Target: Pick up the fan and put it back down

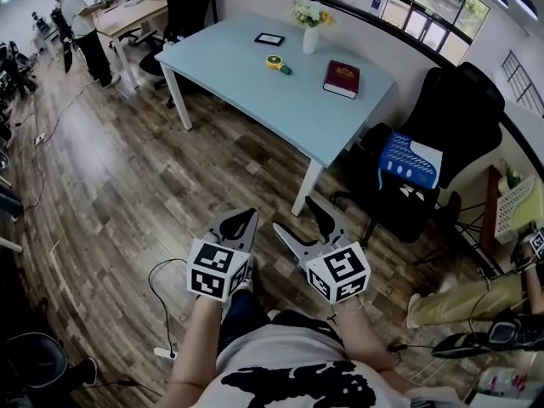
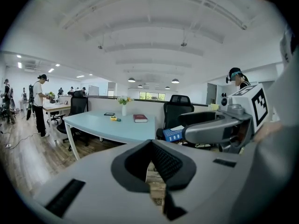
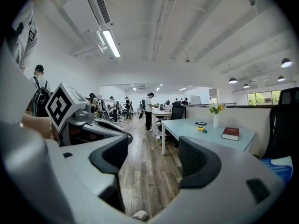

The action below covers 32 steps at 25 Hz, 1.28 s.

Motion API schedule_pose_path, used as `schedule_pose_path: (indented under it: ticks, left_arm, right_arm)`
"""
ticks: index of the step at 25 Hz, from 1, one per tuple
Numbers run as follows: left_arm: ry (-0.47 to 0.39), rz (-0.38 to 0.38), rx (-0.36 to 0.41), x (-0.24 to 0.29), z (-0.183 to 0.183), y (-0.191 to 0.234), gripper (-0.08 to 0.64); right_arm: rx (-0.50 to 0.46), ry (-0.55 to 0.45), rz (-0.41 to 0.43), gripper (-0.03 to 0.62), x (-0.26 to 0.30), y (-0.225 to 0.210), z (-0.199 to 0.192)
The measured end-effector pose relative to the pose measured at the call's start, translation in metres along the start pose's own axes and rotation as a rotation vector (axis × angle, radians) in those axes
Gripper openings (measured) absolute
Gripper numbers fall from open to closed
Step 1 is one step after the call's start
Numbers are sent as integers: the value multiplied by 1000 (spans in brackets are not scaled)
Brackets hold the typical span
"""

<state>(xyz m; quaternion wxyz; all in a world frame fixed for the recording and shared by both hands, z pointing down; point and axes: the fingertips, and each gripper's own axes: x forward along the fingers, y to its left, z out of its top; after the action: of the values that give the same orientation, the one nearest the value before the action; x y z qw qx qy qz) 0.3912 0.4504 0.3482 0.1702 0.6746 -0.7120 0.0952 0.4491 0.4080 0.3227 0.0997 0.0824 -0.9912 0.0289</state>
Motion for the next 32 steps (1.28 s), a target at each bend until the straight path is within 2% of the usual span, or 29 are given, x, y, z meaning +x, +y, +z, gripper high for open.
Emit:
schedule_pose_path:
  ticks: [11, 17, 22, 32]
  left_arm:
    - [-17, -74, 10, 83, 55, 127, 11]
    - [-10, -90, 27, 109, 74, 190, 11]
    - [-3, -103, 9, 124, 76, 215, 11]
    - [29, -88, -27, 147, 69, 258, 11]
  right_arm:
    - [-16, -31, -92, 330, 127, -61, 44]
    - [-9, -11, -94, 329, 192, -72, 52]
    - [-8, 17, -100, 330, 223, -81, 51]
    - [-12, 59, -14, 327, 284, -89, 51]
